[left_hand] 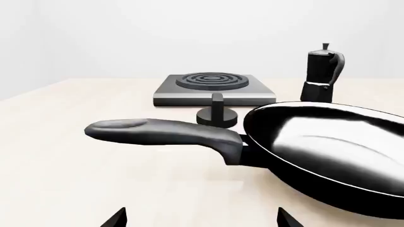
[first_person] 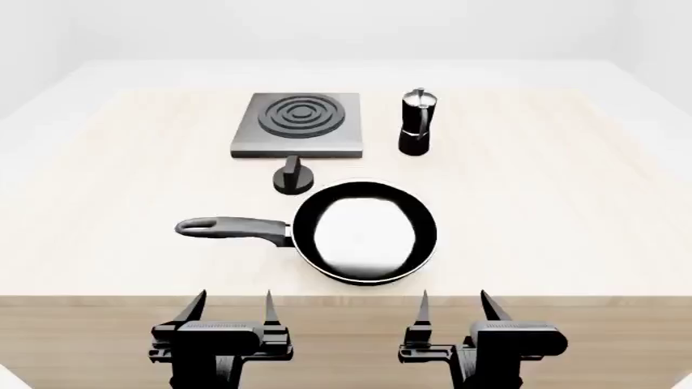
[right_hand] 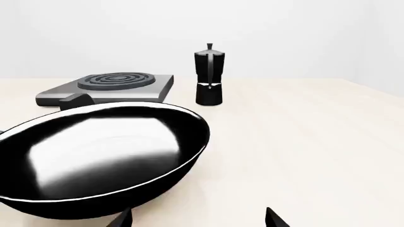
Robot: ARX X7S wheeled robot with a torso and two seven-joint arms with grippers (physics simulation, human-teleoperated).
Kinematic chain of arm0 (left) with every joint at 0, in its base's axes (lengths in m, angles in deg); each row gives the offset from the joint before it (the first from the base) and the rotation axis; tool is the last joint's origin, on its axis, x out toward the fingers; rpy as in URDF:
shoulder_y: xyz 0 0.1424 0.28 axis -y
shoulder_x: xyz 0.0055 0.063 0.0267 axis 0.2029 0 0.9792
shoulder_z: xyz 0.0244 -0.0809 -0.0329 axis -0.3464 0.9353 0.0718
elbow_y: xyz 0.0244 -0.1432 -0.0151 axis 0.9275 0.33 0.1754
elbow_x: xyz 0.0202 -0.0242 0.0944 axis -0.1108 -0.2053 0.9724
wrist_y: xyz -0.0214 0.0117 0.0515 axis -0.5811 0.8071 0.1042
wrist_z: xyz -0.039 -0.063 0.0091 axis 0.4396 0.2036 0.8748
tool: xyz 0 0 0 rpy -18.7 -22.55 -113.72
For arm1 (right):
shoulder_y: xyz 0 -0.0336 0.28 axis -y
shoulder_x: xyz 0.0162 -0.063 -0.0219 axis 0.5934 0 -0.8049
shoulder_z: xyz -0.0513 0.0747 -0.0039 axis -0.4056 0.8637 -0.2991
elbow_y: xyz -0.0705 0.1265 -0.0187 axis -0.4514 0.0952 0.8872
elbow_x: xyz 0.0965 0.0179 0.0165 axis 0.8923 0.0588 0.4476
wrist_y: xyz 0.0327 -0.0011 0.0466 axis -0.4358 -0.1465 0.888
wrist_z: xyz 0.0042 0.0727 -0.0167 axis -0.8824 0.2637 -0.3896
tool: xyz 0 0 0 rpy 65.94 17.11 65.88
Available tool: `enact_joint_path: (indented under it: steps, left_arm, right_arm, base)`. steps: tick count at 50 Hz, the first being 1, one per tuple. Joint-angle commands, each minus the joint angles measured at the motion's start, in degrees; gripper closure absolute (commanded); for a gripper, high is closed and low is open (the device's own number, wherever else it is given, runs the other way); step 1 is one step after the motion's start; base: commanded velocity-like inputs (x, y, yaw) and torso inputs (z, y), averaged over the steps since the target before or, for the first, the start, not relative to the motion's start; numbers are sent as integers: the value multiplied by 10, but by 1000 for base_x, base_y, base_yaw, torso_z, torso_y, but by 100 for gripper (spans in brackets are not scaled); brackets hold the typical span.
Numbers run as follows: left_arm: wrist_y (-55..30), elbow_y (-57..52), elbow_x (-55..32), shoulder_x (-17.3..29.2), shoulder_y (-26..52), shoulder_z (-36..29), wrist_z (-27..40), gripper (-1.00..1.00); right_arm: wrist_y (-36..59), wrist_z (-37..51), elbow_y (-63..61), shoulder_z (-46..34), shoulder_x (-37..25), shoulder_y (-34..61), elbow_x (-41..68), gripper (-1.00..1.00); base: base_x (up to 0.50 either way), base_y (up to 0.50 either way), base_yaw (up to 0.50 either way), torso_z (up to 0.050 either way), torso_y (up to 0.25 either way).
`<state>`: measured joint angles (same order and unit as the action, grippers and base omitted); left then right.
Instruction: Turn on the stove and put the frying pan on it.
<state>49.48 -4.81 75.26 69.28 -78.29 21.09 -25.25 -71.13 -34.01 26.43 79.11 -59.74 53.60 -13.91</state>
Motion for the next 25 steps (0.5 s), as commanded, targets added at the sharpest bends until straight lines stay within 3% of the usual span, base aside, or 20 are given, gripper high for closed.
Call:
enact_joint_path:
  steps: [1,19,23,25]
  left_arm:
    - [0,-1,-8,9,-1,-11,11,-100]
    - [1,-3,-27,34,-1,-42,43,-100]
    - [-110,-115,-16,40,-2,-48,66,-100]
    - [-276,-252,-15,47,44,-47,69,-100]
  right_arm:
    - [2,12,1,-12,-9,0,8,-100]
    - [12,47,-10,-48,-35,-1,16,-100]
    - [204,56,-201,-50,-38,2,24,-100]
    - [376,52,-368,-38,-45,63,54,-100]
  base:
    - [0,0,0,0,0]
    - [0,0,0,0,0]
    - [0,0,0,0,0]
    - [0,0,0,0,0]
